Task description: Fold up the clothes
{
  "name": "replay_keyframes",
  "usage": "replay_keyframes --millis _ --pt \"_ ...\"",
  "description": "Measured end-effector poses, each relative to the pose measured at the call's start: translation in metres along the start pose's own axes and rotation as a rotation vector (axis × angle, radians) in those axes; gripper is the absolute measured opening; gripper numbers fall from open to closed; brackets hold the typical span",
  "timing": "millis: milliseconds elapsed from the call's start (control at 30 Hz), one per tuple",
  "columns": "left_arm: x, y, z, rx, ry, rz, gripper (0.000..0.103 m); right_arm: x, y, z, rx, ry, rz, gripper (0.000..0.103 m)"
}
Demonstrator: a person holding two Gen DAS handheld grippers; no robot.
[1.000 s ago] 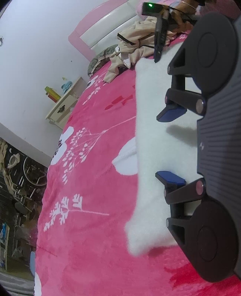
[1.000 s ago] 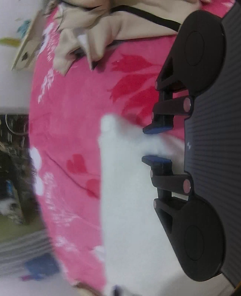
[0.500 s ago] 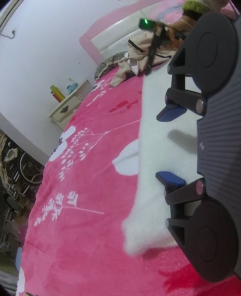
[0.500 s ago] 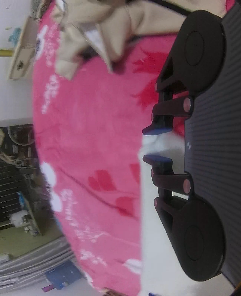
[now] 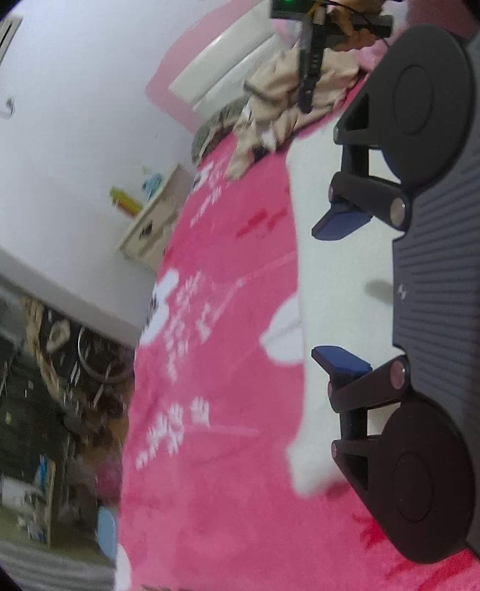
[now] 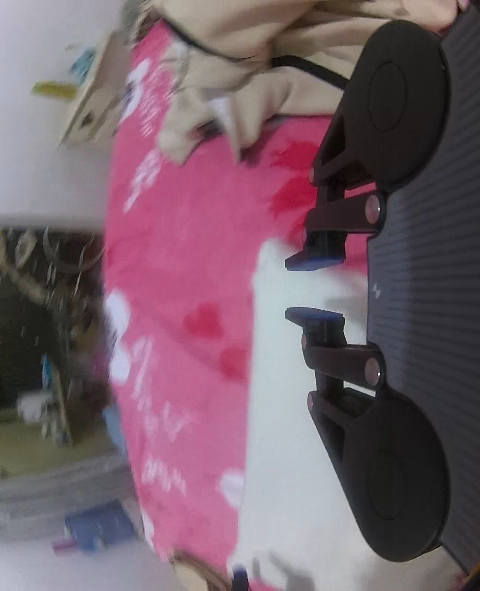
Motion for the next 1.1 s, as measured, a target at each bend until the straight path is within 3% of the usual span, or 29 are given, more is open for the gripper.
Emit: replay_keyframes --millis 167,233,300,367,433,500,567,633,700,733,800,933,1000,1033,1100 --pt "0.005 0.03 0.028 0.052 -0.115 0.105 0.064 -0.017 -0.023 0.021 -0.107 -0.029 -0.015 0.02" --pt "0.009 0.027 0.048 0.056 -0.184 0.075 0.063 -0.024 -0.032 0.029 -0.149 -0.041 -0.021 0.02" --pt "0.005 0.021 0.062 0.091 -0.175 0.033 0.054 -0.031 -0.041 0.038 -0.192 -0.052 -0.027 0.02" --pt "-0.007 0.023 0.059 0.105 -0.168 0.017 0.057 -0.04 -0.049 0.044 -0.226 -0.059 -0.04 0.02" --pt "-0.019 0.03 0.053 0.117 -0.136 0.017 0.06 -0.055 -0.061 0.038 -0.215 -0.04 -0.123 0.02" --pt "-0.028 0.041 0.053 0.128 -0.122 0.07 0.061 -0.063 -0.078 0.039 -0.246 -0.04 -0.188 0.02" --pt "-0.029 0.057 0.066 0.148 -0.172 0.14 0.061 -0.062 -0.092 0.054 -0.271 -0.069 -0.236 0.02" --pt "-0.023 0.074 0.091 0.235 -0.245 0.146 0.06 -0.05 -0.096 0.074 -0.307 -0.121 -0.22 0.018" --pt "-0.022 0.088 0.117 0.428 -0.257 0.06 0.06 -0.041 -0.097 0.093 -0.363 -0.144 -0.18 0.018" --pt "-0.025 0.098 0.129 0.579 -0.232 0.013 0.06 -0.043 -0.099 0.092 -0.371 -0.144 -0.174 0.018" --pt "-0.03 0.111 0.138 0.702 -0.225 -0.038 0.06 -0.054 -0.104 0.085 -0.372 -0.123 -0.187 0.019" --pt "-0.038 0.118 0.127 0.642 -0.227 0.006 0.06 -0.071 -0.121 0.083 -0.401 -0.098 -0.248 0.019" --pt "-0.036 0.12 0.133 0.646 -0.259 0.016 0.06 -0.064 -0.126 0.096 -0.429 -0.139 -0.257 0.018" --pt "-0.033 0.122 0.141 0.704 -0.256 -0.003 0.06 -0.055 -0.126 0.108 -0.45 -0.17 -0.24 0.019" --pt "-0.028 0.125 0.158 0.828 -0.244 -0.044 0.061 -0.052 -0.124 0.119 -0.472 -0.146 -0.229 0.019"
Point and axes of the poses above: each gripper's, at about its wrist camera, not at the fingertips, and x roughly the way its jaws point, y to its right, z to its underside, the point moved 5 cm from there along x, roughly the way its jaws point, and after that the axes turned 4 degrees about x, right-handed, at the moved point
